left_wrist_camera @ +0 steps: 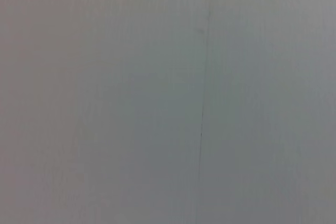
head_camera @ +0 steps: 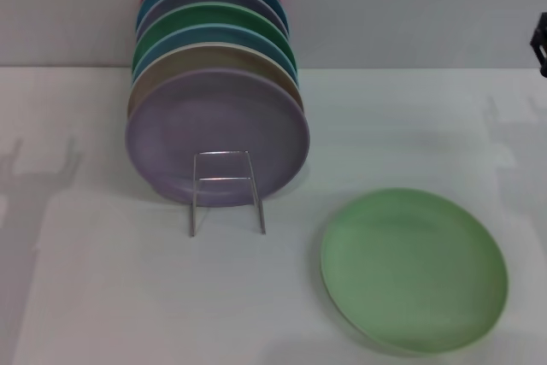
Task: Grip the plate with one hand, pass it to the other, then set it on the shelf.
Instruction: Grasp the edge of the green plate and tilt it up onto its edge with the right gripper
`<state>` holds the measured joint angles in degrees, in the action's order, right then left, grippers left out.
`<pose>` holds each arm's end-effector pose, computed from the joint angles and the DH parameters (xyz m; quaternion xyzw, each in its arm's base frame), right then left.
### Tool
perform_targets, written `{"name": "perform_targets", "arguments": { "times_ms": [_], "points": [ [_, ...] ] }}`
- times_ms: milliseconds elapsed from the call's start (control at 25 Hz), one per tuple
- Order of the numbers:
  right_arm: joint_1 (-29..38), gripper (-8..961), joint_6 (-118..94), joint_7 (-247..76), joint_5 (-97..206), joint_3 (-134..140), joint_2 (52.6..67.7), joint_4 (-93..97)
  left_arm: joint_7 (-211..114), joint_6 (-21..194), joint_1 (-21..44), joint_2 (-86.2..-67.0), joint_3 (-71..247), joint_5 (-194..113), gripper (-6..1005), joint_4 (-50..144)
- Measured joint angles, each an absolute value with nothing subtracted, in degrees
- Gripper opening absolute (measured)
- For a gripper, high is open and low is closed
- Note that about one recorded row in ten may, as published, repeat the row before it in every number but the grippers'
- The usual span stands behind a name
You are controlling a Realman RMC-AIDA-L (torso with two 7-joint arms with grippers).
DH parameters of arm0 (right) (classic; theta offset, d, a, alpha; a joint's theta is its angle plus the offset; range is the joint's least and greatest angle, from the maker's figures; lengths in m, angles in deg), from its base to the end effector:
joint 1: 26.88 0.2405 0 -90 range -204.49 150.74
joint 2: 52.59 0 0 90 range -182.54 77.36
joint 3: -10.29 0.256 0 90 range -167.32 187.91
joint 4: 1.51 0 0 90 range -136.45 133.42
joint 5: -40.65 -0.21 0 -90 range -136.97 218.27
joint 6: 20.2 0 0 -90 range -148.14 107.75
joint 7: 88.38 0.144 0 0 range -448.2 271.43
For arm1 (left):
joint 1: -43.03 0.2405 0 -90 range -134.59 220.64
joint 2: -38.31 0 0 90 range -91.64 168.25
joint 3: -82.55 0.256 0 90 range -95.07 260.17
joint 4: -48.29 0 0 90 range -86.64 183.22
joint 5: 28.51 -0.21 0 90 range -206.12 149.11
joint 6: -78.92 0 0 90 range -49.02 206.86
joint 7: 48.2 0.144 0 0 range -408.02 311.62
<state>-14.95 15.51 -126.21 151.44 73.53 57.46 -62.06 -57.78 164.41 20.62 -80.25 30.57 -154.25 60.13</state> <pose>0.2749 0.3674 0.0458 -0.6460 0.2498 0.2315 0.6832 -0.3100 0.3141 0.0344 -0.5844 -0.1641 -0.4265 0.6706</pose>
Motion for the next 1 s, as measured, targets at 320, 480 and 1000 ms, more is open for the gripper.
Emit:
{"name": "perform_targets", "arguments": {
  "times_ms": [320,480,1000],
  "points": [
    [-18.3,642,-31.2,-128.6,154.3,97.4,61.99,-75.9,-58.4,164.4,21.3,-80.35,30.8,-154.4,829,60.9],
    [-17.7,641,-47.6,-128.6,154.3,106.0,63.23,-78.0,-58.7,164.4,22.1,-80.3,30.8,-154.4,829,61.6],
    [-9.7,639,-90.8,-125.9,157.8,132.2,62.45,-76.0,-60.1,164.3,22.1,-80.29,30.8,-154.4,829,61.7]
  ]
}}
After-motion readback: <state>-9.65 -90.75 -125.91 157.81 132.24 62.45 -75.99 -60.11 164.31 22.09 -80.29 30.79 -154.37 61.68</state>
